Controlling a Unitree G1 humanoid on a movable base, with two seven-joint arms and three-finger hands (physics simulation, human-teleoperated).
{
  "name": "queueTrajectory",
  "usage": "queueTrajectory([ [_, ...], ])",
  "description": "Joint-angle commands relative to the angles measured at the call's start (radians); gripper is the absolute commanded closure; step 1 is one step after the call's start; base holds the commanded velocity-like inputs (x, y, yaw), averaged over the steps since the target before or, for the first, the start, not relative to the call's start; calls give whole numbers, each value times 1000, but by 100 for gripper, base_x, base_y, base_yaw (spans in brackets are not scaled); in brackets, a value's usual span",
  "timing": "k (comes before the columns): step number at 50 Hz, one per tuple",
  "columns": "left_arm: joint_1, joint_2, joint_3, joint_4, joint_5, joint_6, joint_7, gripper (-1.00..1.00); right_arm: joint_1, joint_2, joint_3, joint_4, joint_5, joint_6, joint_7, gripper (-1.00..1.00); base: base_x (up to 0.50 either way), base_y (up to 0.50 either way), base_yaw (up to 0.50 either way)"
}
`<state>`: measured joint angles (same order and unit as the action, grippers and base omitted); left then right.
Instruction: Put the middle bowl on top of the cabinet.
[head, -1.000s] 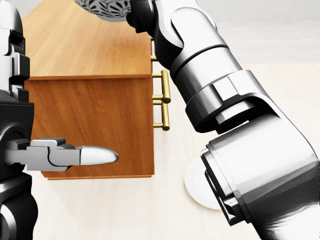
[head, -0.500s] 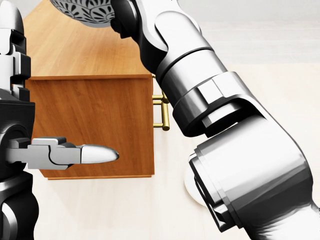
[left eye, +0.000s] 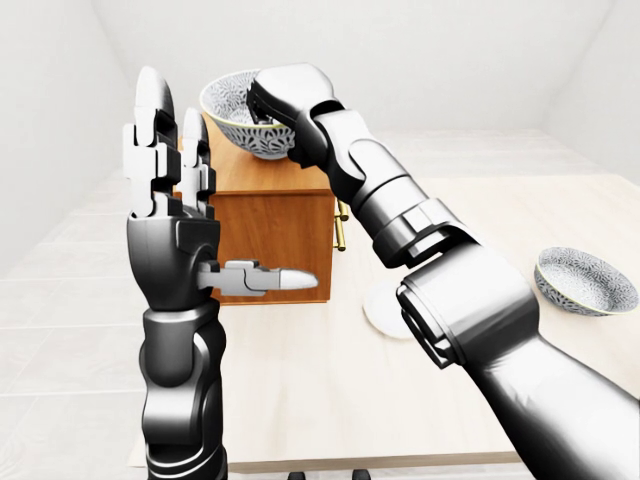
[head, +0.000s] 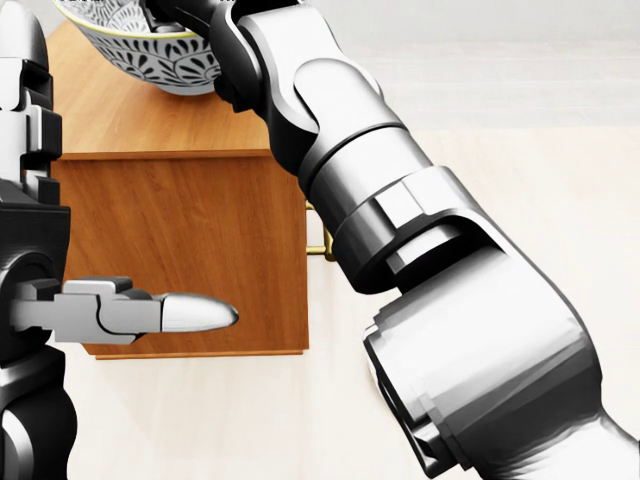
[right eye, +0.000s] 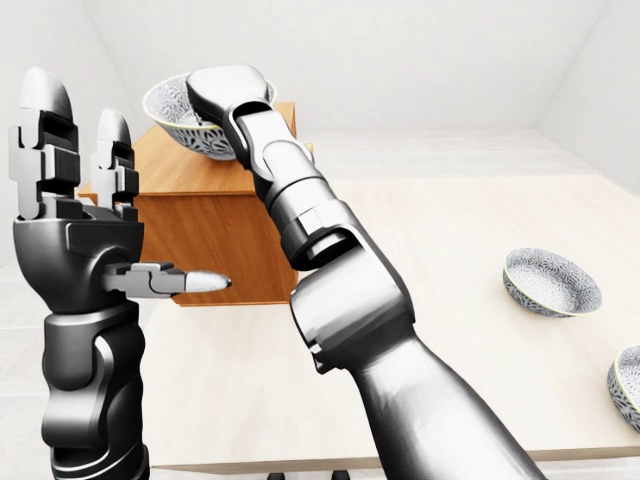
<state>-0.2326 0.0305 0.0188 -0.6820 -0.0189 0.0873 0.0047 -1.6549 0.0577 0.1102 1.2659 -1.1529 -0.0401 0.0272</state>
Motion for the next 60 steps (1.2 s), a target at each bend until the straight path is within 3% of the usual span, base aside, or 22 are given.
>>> queueTrajectory([
  [1, 4, -1, -3, -11, -3, 0, -4, -100, -4, -1, -16, -3, -11, -9, -34, 100, 0, 0, 0],
  [19, 7, 0, 0, -12, -5, 0, -8, -100, 10, 10, -16, 2, -11, 2, -13, 100, 0, 0, 0],
  [29, 8, -1, 0, -17, -9, 0, -9, -100, 26, 17, -11, 4, -16, 24, 36, 100, 0, 0, 0],
  [41, 8, -1, 0, -13, -11, 0, -10, -100, 22, 18, -11, -5, -15, 22, 43, 99, 0, 0, 0],
  [43, 7, -1, 0, -13, -11, 0, -10, -100, 21, 17, -14, -6, -12, 17, 43, 83, 0, 0, 0],
  [45, 7, 0, -1, -13, -11, 0, -11, -100, 20, 17, -15, -4, -11, 17, 43, 47, 0, 0, 0],
  [48, 7, 0, 0, -12, -12, 0, -11, -100, 17, 19, -15, -4, -10, 17, 43, 40, 0, 0, 0],
  [51, 7, -1, 2, -9, -12, 0, -10, -100, 17, 20, -10, -5, -14, 10, 41, 1, 0, 0, 0],
  [53, 8, -2, 3, -14, -14, 0, -8, -100, 20, 20, -9, -6, -15, 7, 41, -11, 0, 0, 0],
  [60, 4, -1, 3, -9, -13, 0, -5, -100, 19, 20, -11, -9, -13, 1, 42, -16, 0, 0, 0],
])
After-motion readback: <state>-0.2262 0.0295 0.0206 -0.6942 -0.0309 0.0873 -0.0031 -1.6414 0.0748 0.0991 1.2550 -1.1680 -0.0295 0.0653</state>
